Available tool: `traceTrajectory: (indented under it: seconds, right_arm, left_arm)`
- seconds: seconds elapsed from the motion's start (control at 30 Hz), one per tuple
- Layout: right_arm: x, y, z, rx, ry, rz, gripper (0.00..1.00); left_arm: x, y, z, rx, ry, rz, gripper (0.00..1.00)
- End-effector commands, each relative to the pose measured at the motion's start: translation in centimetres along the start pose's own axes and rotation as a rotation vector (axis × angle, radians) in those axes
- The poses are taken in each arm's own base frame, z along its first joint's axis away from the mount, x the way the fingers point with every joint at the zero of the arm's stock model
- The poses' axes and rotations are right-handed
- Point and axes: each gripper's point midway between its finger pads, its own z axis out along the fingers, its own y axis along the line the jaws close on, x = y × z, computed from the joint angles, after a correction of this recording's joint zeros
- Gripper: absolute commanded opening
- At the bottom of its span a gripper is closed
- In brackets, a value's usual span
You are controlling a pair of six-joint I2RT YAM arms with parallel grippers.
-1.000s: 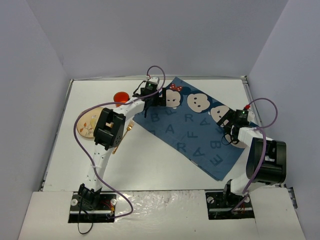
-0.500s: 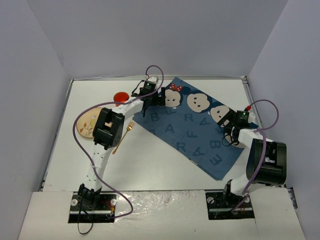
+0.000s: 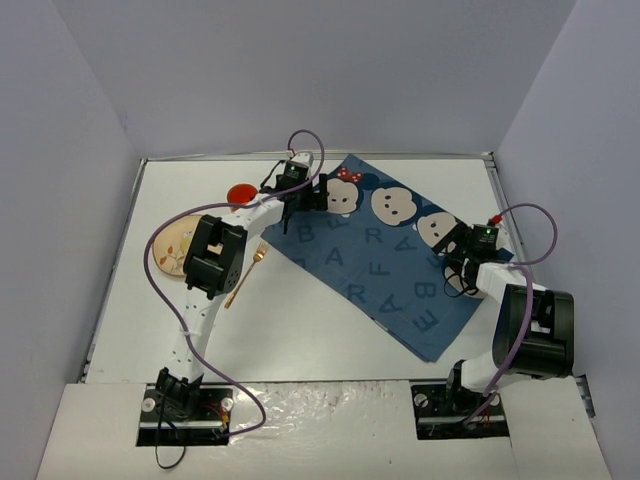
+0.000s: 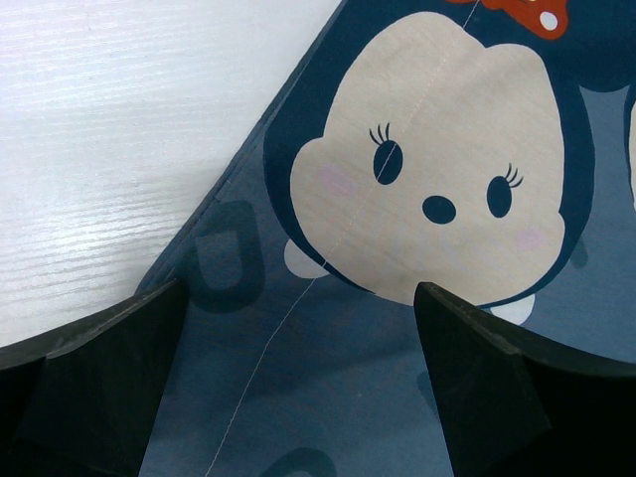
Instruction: Set the dinner table for one person
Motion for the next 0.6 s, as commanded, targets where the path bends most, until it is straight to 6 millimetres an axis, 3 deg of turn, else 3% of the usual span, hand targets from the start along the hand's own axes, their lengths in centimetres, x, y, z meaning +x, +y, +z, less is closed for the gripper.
traceTrajectory:
  seconds: [0.0, 0.07, 0.2, 0.3, 0.4, 0.5, 0.57]
  right_arm:
    - [1.7, -0.8, -1.3, 0.047, 0.075, -0.004, 0.98]
    - [0.4, -0.3, -1.9, 0.046, 0.042, -0.022, 0.99]
    - [-3.4, 1.9, -4.2, 0.002, -0.052, -0.063, 1.00]
    - [-7.0, 4.3, -7.1, -0.060, -0.155, -0.095, 1.00]
    - [-9.2, 6.3, -9.9, -0.131, -0.230, -0.117, 1.00]
    - [-10.4, 8.5, -12.9, -0.236, -0.286, -0.139, 1.00]
    - [-10.4, 9.9, -15.3, -0.315, -0.316, -0.151, 1.00]
  left_arm:
    - [-2.0, 2.3, -2.6, -0.069, -0.009, -0.004, 0.97]
    - [-3.4, 1.5, -3.6, -0.046, -0.035, -0.003, 0.97]
    - [-7.7, -1.0, -7.4, 0.015, -0.122, -0.002, 0.97]
    - [-11.2, -3.2, -11.3, 0.065, -0.206, -0.001, 0.97]
    - [-13.8, -4.9, -15.1, 0.106, -0.271, 0.004, 0.97]
    - [-16.3, -6.1, -20.6, 0.144, -0.351, -0.010, 0.97]
    - [-16.0, -5.6, -23.0, 0.132, -0.367, -0.024, 0.97]
